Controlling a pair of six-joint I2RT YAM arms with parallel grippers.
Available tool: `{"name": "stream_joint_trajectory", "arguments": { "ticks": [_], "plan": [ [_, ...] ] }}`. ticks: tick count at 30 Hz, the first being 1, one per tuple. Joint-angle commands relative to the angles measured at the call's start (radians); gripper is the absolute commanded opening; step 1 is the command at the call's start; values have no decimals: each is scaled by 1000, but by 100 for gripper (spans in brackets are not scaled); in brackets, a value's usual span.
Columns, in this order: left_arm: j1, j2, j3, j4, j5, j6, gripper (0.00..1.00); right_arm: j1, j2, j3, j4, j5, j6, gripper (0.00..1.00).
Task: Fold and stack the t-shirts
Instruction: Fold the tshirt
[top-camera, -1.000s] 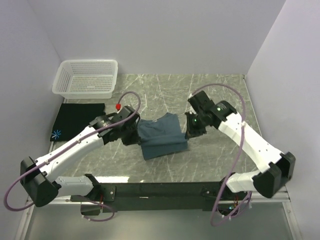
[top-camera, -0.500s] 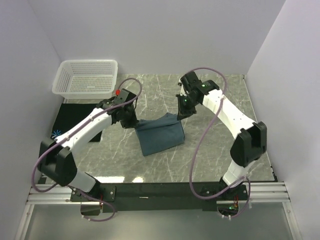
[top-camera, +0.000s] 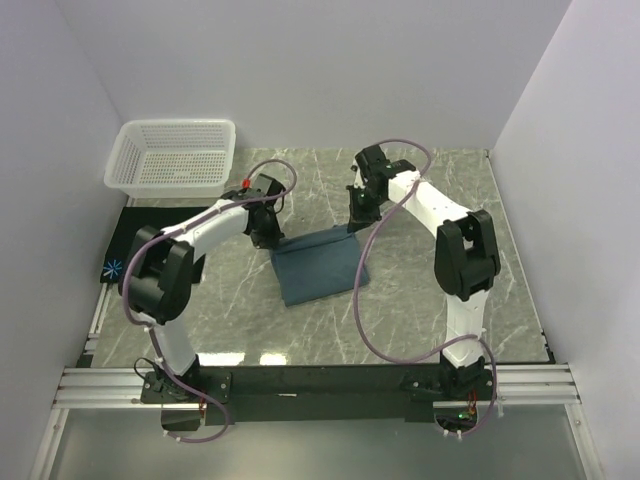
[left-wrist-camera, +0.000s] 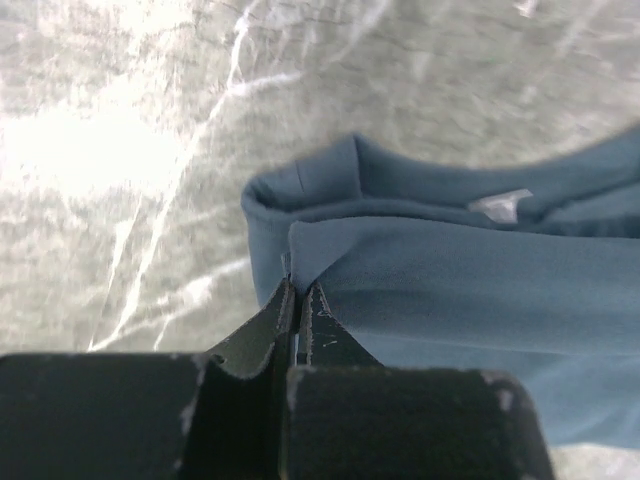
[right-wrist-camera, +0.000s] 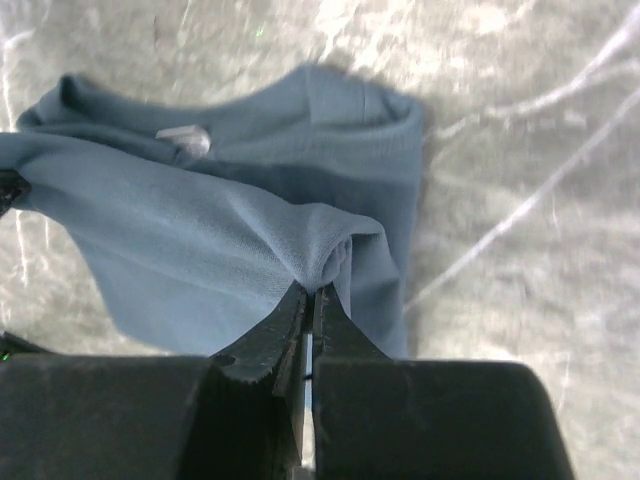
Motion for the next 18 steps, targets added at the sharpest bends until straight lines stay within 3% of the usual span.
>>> {"name": "stream_joint_trajectory", "arguments": {
  "ticks": [1,2,3,7,11,14,15,18],
  "plan": [
    [17,28,21,12,-74,19,1,-29,15,-8,91,47,-26,0],
    [17,33,19,13,-78,8,2,-32,16,-24,115,48,-26,2],
    [17,38,18,15,-83,5,3,-34,15,-33,126,51,-23,10],
    [17,1,18,7,-126,-10,24,-34,-45,-50,165,65,-17,25],
    [17,-89,-23,13,-159,-50,31,-34,-189,-138,305,82,-5,33],
    [16,-186,-103,42,-149,-84,52,-37,-303,-244,437,20,-17,36],
    [14,-245,-131,90,-137,-89,67,-37,-321,-269,464,-2,-37,37],
    [-6,-323,-234,201,-69,-89,82,-44,-352,-344,527,-129,-61,36]
  ]
}}
